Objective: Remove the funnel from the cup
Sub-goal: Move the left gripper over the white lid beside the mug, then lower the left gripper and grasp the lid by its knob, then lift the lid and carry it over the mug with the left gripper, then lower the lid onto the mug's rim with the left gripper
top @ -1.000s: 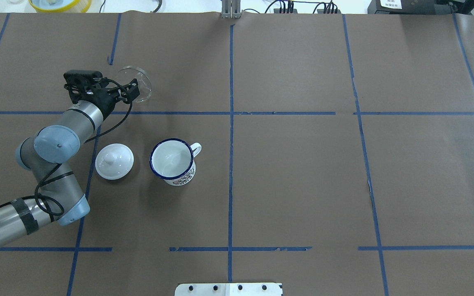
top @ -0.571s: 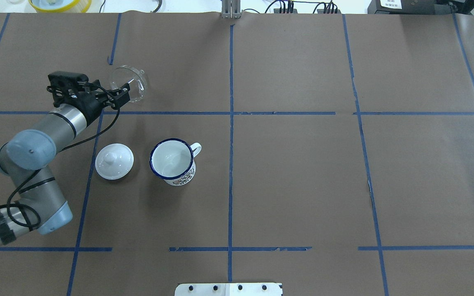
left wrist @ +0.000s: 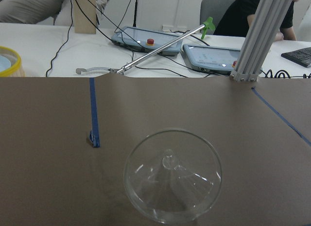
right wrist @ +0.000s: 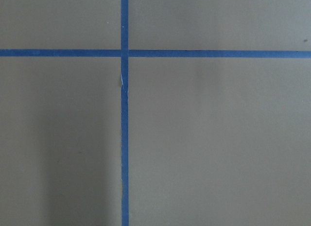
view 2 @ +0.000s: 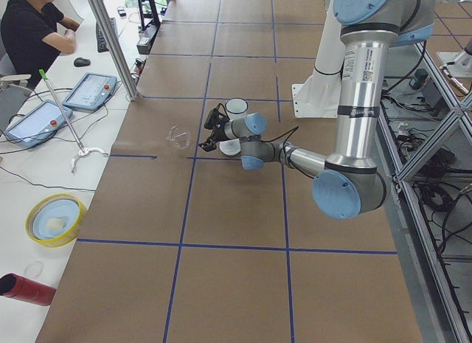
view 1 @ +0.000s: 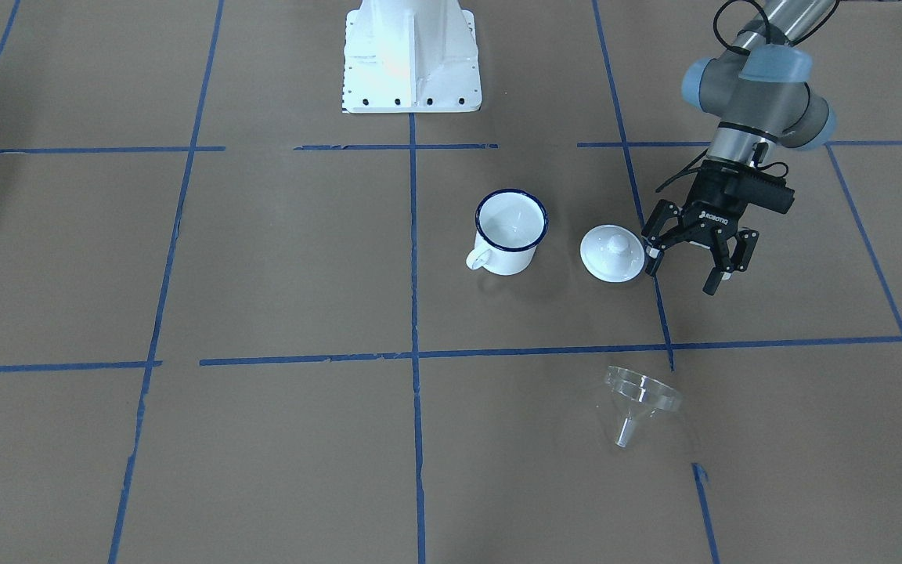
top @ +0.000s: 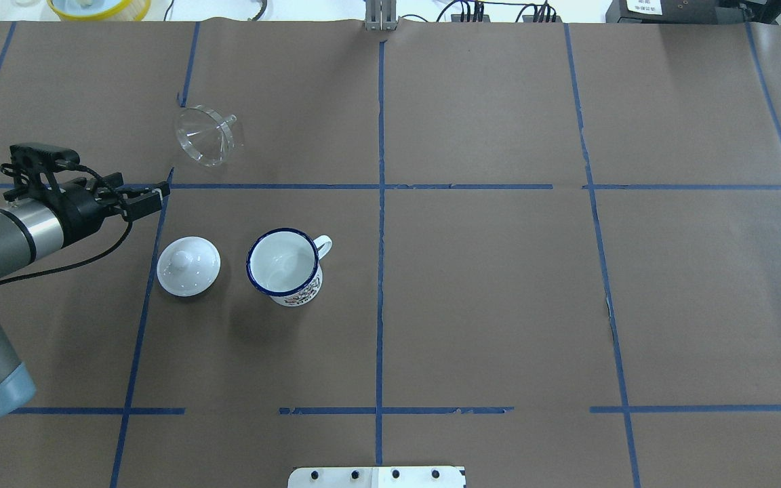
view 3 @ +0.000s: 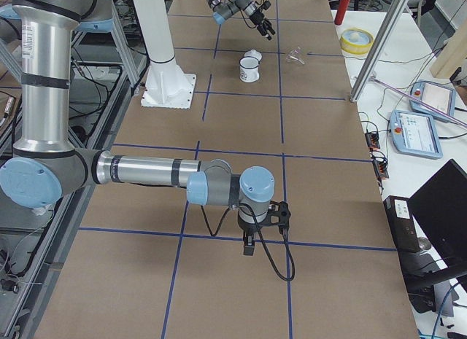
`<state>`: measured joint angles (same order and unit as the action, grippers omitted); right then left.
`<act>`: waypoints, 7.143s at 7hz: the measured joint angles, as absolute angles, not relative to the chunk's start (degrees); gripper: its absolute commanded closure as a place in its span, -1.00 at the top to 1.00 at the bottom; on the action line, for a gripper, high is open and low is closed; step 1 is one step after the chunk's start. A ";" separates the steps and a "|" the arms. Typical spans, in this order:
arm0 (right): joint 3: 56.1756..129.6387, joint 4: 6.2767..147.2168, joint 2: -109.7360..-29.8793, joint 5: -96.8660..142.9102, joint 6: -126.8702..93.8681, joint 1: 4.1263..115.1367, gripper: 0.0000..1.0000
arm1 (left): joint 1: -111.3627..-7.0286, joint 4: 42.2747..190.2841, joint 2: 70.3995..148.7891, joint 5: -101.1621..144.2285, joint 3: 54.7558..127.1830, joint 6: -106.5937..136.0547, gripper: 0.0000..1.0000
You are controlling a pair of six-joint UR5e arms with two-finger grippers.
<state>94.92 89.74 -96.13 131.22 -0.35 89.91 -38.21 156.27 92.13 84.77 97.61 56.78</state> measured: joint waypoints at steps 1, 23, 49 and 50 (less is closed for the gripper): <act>94.92 89.74 -96.12 131.22 -0.35 89.91 1.00 | -40.02 147.63 91.46 91.35 102.79 57.26 1.00; 94.92 89.74 -96.15 131.22 -0.35 89.91 1.00 | -38.83 103.61 105.75 113.23 102.10 59.41 0.32; 94.92 89.74 -96.12 131.22 -0.35 89.91 1.00 | -37.24 78.37 126.34 117.16 106.19 66.62 -1.00; 94.92 89.74 -96.12 131.22 -0.35 89.91 1.00 | -37.21 78.86 126.23 117.16 105.94 66.61 -1.00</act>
<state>94.92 89.74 -96.12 131.22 -0.35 89.91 -37.21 78.86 126.23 117.16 105.94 66.61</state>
